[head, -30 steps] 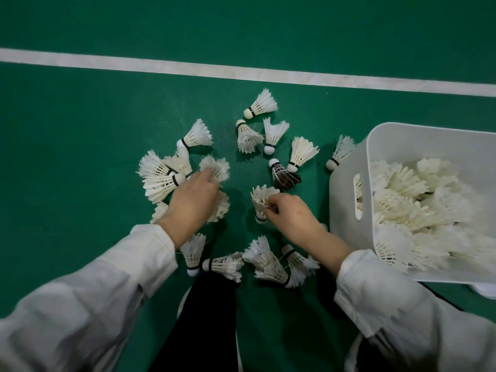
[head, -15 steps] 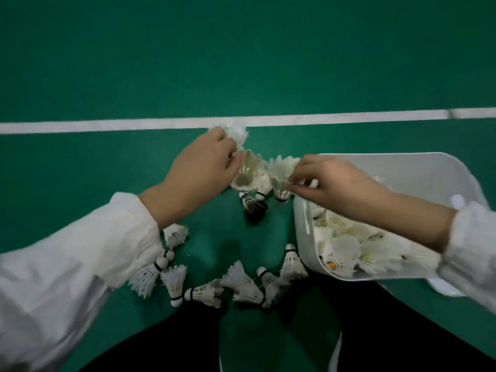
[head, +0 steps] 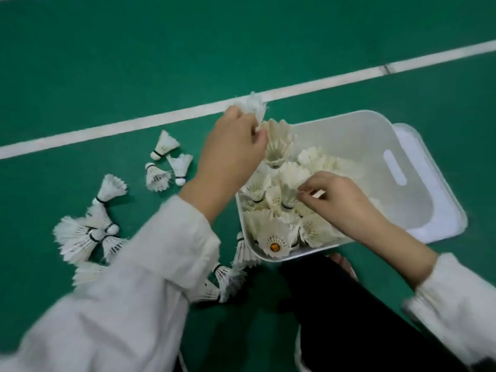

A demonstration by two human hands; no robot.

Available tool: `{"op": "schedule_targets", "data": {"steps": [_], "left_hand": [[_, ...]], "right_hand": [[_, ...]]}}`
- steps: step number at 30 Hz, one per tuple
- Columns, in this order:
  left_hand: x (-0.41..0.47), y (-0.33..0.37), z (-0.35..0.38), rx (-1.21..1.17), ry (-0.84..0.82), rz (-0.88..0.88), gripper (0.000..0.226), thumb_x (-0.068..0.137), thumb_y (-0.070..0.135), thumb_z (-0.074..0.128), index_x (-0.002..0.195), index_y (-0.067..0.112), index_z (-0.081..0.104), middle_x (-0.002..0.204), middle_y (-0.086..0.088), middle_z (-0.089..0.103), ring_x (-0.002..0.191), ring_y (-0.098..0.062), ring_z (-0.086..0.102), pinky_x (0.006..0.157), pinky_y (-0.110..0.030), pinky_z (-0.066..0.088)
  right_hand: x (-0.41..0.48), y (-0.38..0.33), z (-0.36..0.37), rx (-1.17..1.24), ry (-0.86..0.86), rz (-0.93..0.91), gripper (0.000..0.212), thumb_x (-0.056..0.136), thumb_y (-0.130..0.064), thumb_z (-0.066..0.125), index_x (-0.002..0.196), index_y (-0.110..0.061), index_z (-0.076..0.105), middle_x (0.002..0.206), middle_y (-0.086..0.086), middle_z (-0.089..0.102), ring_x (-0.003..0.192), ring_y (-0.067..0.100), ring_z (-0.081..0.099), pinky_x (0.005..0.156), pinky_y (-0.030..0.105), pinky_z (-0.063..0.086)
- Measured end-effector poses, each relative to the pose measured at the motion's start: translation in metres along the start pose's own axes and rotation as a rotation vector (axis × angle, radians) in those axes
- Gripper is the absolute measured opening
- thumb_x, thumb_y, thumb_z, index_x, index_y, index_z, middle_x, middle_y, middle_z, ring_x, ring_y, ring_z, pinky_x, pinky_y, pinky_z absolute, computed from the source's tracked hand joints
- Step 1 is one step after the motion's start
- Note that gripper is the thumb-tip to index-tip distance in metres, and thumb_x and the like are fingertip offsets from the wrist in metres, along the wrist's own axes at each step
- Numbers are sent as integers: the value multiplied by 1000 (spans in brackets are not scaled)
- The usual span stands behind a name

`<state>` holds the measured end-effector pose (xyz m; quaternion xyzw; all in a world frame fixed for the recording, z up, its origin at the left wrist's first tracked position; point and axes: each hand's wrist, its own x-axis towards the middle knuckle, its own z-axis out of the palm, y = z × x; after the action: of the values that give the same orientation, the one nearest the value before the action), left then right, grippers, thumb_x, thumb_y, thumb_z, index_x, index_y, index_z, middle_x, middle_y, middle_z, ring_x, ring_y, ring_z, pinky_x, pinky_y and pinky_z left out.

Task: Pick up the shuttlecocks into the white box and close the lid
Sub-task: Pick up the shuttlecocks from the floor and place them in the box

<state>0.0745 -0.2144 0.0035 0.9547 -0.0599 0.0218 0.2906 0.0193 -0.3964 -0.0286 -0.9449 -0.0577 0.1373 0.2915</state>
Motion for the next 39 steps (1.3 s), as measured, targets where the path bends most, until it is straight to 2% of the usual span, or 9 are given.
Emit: {"op": "schedule_targets", "data": {"steps": [7, 10, 14, 18, 22, 26, 30, 35, 39], "left_hand": [[-40, -7, 34, -82, -27, -129, 27, 93, 31, 45, 85, 10, 60, 93, 0, 48, 74, -15, 51, 70, -28, 39], [-41, -10, 32, -88, -39, -132, 27, 93, 31, 46, 90, 10, 63, 95, 0, 51, 76, -16, 53, 73, -30, 43], [-45, -10, 25, -52, 6, -135, 26, 93, 33, 46, 87, 13, 62, 91, 1, 51, 75, -16, 52, 67, -29, 42], [-54, -7, 27, 8, 32, -155, 27, 93, 34, 46, 84, 12, 61, 85, 2, 49, 73, -17, 50, 62, -29, 37], [-61, -4, 31, -2, 8, -137, 28, 92, 37, 48, 84, 14, 61, 87, 2, 51, 77, -19, 52, 65, -31, 40], [-60, -2, 25, -116, -28, -111, 25, 92, 38, 48, 96, 16, 60, 95, 3, 51, 83, -17, 54, 75, -34, 45], [-58, -4, 17, -185, -18, -132, 28, 92, 27, 52, 114, 16, 40, 85, 3, 53, 75, -19, 57, 68, -35, 48], [-61, -15, 20, -72, -50, -8, 15, 92, 25, 52, 100, 14, 57, 90, 2, 58, 81, -20, 54, 69, -35, 45], [-64, -19, 26, -36, -20, 11, 16, 91, 28, 55, 96, 14, 63, 97, 1, 58, 81, -18, 52, 66, -33, 44]], "right_hand": [[2, 16, 37, -161, -341, 57, 26, 90, -28, 58, 109, -14, 68, 109, 5, 68, 95, 19, 63, 79, 23, 43], [-1, 17, 24, -122, -238, 19, 33, 89, -27, 57, 121, -19, 57, 121, 0, 57, 97, 15, 60, 86, 28, 46], [-11, 1, -5, 176, 177, -134, 34, 86, -16, 62, 117, -24, 50, 115, -10, 47, 76, 6, 57, 75, 32, 52], [-10, -14, -2, 97, 67, -363, 38, 83, -20, 66, 119, -21, 53, 125, -12, 43, 80, 5, 52, 70, 16, 45], [-6, -12, 21, -77, 6, -469, 25, 83, -28, 54, 94, -9, 66, 107, 5, 63, 92, 24, 61, 72, 35, 53], [-2, 1, 15, 77, 86, -237, 13, 88, -23, 55, 92, -16, 65, 88, -9, 58, 79, 1, 55, 71, 14, 41], [13, 20, 2, 40, 166, -42, 16, 91, -24, 57, 96, -12, 67, 89, -2, 60, 81, 14, 56, 72, 25, 43], [45, 16, 24, -113, 5, -104, 23, 92, -29, 53, 101, -13, 68, 95, -1, 62, 85, 12, 50, 76, 25, 38], [55, 20, 58, -219, -241, 9, 26, 92, -31, 54, 105, -14, 69, 103, 5, 70, 87, 16, 55, 79, 24, 40]]}}
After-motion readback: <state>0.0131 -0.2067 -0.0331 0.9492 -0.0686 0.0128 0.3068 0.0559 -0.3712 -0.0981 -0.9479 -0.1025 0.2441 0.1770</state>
